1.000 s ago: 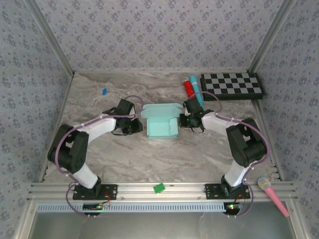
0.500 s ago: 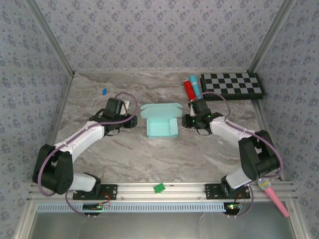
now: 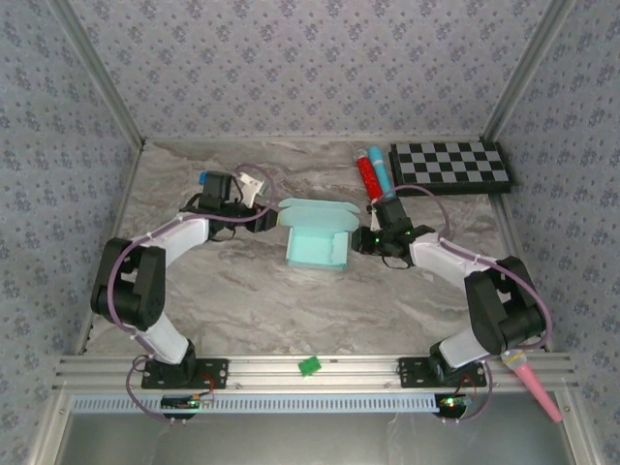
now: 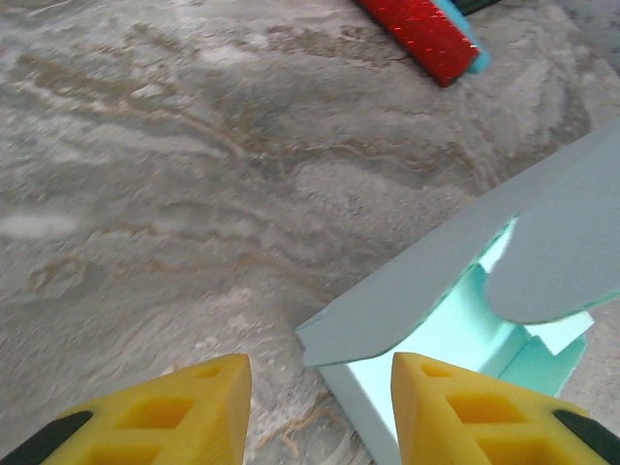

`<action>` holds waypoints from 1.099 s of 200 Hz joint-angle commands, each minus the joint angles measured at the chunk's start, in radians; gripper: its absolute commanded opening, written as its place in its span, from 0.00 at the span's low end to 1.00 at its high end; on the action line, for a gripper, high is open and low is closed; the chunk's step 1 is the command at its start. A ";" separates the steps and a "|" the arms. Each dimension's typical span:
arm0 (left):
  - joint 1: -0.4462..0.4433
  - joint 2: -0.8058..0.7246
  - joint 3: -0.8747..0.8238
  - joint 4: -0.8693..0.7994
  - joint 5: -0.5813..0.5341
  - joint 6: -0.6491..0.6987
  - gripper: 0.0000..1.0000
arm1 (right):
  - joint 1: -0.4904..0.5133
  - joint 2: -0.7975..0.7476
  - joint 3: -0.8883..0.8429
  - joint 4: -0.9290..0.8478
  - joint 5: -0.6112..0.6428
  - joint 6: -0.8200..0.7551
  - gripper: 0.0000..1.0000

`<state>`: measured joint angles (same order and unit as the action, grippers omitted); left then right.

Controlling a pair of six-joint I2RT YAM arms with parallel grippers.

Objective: Fold the paper box

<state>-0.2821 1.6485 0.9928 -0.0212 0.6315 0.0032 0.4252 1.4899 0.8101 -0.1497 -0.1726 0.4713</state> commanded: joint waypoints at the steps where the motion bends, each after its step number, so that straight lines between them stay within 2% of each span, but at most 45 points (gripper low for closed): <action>1: 0.001 0.024 0.053 0.028 0.106 0.067 0.43 | 0.003 -0.005 -0.011 0.007 -0.010 0.019 0.32; 23: 0.004 0.035 0.075 -0.027 0.063 0.095 0.43 | 0.004 0.003 -0.004 0.004 -0.006 0.018 0.32; 52: 0.008 -0.015 0.022 0.001 0.030 0.118 0.45 | 0.004 0.031 0.013 -0.001 -0.001 0.017 0.32; 103: -0.003 -0.034 -0.021 0.050 0.083 0.198 0.49 | -0.009 0.112 0.124 -0.035 0.016 -0.017 0.32; 144: -0.017 0.009 0.021 0.035 0.106 0.226 0.49 | -0.017 0.186 0.213 -0.063 0.025 -0.045 0.31; 195: -0.024 0.057 0.066 0.037 0.143 0.191 0.37 | -0.023 0.261 0.290 -0.102 0.021 -0.077 0.31; 220: -0.025 0.053 0.067 0.030 0.155 0.177 0.24 | -0.022 0.267 0.293 -0.100 0.030 -0.078 0.31</action>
<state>-0.3031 1.7031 1.0309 0.0040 0.7341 0.1841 0.4080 1.7428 1.0740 -0.2119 -0.1604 0.4168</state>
